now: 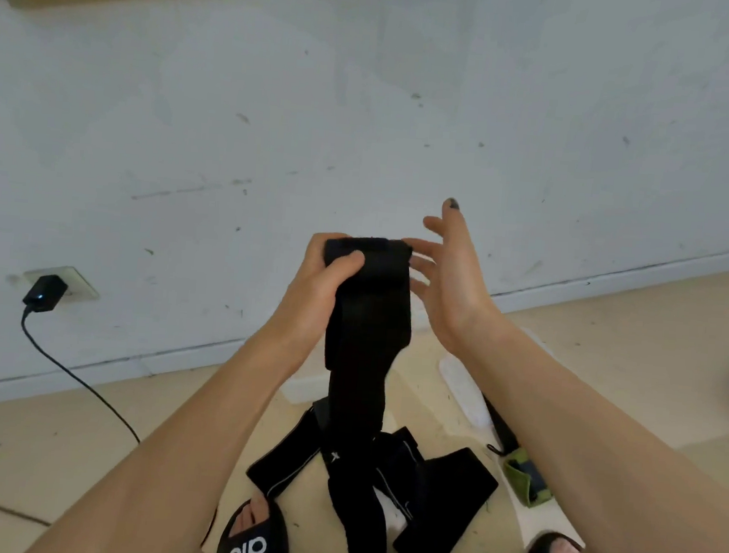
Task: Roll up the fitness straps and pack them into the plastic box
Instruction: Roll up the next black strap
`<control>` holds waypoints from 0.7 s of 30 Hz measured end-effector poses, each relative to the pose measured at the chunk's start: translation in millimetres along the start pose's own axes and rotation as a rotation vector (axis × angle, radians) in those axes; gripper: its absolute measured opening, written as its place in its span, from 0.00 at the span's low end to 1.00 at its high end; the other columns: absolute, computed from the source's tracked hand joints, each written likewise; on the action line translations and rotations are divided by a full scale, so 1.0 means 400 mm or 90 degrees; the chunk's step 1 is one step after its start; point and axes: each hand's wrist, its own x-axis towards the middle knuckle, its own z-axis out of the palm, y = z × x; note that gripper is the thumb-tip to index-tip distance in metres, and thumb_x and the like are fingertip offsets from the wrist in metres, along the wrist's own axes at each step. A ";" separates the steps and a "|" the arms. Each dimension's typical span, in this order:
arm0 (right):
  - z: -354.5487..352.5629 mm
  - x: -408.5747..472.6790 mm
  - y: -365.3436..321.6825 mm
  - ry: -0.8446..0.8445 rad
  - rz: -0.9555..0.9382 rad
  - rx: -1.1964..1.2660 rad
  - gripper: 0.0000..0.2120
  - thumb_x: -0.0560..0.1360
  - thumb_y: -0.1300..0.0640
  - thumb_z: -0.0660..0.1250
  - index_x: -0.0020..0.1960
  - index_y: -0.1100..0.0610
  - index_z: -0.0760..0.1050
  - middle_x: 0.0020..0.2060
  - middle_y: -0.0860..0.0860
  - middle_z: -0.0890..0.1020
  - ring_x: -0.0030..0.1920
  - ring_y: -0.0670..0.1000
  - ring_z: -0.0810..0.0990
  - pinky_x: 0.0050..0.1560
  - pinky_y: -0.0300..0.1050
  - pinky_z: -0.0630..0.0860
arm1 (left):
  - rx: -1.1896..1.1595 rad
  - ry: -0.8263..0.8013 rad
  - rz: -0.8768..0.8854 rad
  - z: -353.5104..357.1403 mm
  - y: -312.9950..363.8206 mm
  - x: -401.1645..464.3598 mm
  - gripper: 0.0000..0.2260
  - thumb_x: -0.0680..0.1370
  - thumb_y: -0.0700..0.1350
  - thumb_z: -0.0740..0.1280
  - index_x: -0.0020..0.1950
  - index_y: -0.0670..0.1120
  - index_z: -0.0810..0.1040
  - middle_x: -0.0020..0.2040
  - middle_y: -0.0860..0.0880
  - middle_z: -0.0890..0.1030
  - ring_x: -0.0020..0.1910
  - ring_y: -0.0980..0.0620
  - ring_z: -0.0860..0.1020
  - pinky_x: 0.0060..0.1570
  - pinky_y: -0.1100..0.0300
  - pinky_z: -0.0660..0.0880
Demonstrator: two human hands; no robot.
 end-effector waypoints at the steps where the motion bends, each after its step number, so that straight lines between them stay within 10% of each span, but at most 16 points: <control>1: 0.004 -0.004 0.005 -0.012 0.009 -0.010 0.22 0.84 0.35 0.54 0.63 0.49 0.74 0.59 0.56 0.82 0.54 0.51 0.83 0.60 0.50 0.78 | -0.007 -0.001 -0.005 0.005 -0.004 -0.002 0.07 0.84 0.46 0.63 0.61 0.49 0.72 0.55 0.48 0.82 0.51 0.56 0.83 0.47 0.62 0.79; 9: -0.008 0.000 0.040 -0.123 0.069 -0.129 0.33 0.74 0.30 0.62 0.68 0.52 0.73 0.60 0.54 0.84 0.59 0.53 0.85 0.65 0.57 0.79 | -0.026 0.002 -0.042 -0.003 -0.010 -0.014 0.08 0.84 0.49 0.64 0.63 0.52 0.74 0.57 0.49 0.83 0.53 0.54 0.85 0.47 0.60 0.80; 21: 0.003 -0.002 0.059 -0.113 -0.060 -0.194 0.14 0.85 0.46 0.61 0.65 0.54 0.72 0.59 0.52 0.82 0.60 0.51 0.83 0.66 0.55 0.79 | 0.125 -0.053 0.019 -0.044 -0.010 -0.020 0.26 0.80 0.44 0.71 0.71 0.59 0.62 0.59 0.56 0.79 0.52 0.64 0.82 0.53 0.62 0.79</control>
